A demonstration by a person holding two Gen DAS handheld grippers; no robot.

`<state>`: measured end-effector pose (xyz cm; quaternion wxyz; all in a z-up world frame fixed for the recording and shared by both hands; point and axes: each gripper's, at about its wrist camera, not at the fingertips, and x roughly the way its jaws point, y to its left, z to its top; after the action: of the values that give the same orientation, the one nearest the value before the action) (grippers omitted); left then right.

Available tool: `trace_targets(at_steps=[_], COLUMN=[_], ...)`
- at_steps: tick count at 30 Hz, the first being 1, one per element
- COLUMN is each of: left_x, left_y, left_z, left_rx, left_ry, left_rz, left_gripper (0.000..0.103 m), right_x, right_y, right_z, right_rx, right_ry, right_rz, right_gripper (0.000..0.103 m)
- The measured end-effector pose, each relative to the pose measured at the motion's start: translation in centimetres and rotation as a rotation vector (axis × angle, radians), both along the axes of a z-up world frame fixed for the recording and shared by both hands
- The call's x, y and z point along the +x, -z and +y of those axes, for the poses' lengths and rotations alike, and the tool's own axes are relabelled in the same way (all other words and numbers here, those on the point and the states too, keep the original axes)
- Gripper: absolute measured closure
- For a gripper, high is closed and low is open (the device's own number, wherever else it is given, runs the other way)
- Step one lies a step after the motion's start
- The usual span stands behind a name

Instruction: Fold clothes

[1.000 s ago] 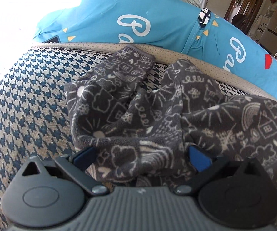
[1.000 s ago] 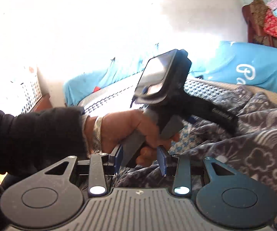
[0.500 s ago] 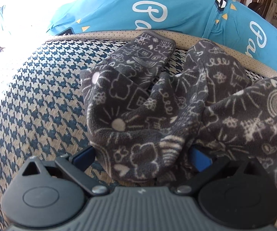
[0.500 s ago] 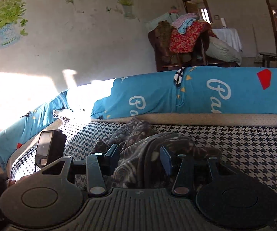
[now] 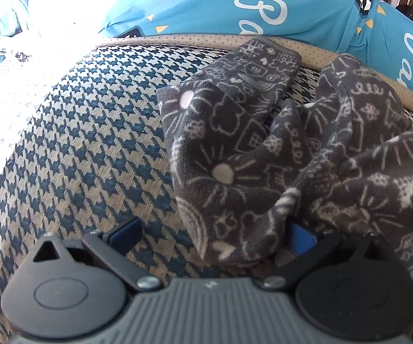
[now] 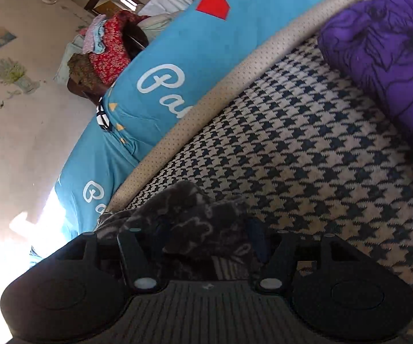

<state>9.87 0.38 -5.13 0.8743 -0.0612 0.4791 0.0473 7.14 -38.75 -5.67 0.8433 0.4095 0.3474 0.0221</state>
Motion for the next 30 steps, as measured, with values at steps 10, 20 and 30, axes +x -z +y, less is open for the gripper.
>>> trace_targets(at_steps=[10, 20, 30], left_x=[-0.7, -2.4, -1.5], left_y=[-4.2, -8.5, -3.5], left_z=[2.8, 3.6, 1.7], left_rx=[-0.173, -0.302, -0.329], left_ry=[-0.075, -0.012, 0.049], left_rz=[-0.135, -0.343, -0.149], left_gripper=[0.0, 0.0, 0.0], right_x=[0.9, -3.4, -7.4], right_y=[0.4, -2.1, -1.2], right_z=[4.8, 15.7, 21.7], right_rx=[-0.016, -0.241, -0.43], right_ry=[-0.158, -0.671, -0.924], right_rz=[-0.122, -0.333, -0.369], right_gripper=[0.077, 0.083, 0.083])
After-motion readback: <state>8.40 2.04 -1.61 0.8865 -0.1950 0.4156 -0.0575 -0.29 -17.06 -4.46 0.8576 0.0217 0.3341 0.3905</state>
